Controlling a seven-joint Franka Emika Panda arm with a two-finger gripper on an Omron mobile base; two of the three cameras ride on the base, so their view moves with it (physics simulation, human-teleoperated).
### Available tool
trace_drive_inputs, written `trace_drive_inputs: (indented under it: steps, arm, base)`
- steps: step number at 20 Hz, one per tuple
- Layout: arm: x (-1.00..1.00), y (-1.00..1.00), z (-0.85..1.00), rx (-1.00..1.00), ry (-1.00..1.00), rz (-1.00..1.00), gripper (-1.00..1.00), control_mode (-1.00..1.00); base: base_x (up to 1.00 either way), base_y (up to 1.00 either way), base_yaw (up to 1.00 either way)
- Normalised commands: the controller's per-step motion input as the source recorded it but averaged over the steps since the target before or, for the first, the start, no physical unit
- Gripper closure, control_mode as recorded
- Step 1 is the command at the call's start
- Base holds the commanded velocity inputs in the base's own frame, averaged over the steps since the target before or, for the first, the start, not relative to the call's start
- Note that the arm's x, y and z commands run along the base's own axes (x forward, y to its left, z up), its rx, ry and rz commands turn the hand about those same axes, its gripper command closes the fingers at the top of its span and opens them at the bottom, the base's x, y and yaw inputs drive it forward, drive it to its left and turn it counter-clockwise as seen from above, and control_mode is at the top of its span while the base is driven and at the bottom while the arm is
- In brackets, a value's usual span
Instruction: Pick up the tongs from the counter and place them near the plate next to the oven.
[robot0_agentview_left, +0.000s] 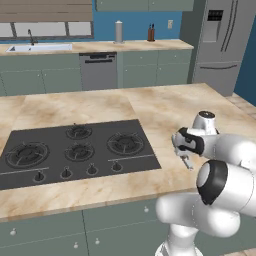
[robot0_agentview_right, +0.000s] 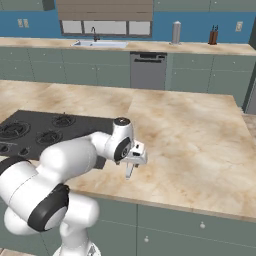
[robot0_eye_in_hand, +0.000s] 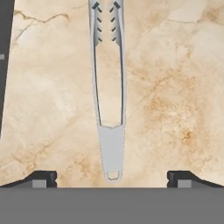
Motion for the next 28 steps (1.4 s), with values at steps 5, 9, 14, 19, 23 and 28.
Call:
trace_drive_inputs:
  steps: [5,9,14,19,23,28]
  arm:
    - [0.01,0.00,-0.40,-0.01,0.01,-0.02,-1.00,-1.00]
    - [0.04,-0.01,-0.33,0.00,0.00,-0.01,-1.00,-1.00]
    - [0.13,0.00,-0.34,0.00,0.00,0.00,-1.00,-1.00]
    - [0.16,0.03,-0.16,0.00,0.00,0.00,-1.00,-1.00]
    - [0.05,0.00,-0.07,0.01,-0.03,0.00,-1.00,-1.00]
    - [0.03,0.00,-0.04,0.00,-0.01,0.00,-1.00,-1.00]
  base:
    - [0.00,0.00,0.00]
    - [0.00,0.00,0.00]
    - [0.00,0.00,0.00]
    - [0.00,0.00,0.00]
    - [0.00,0.00,0.00]
    - [0.00,0.00,0.00]
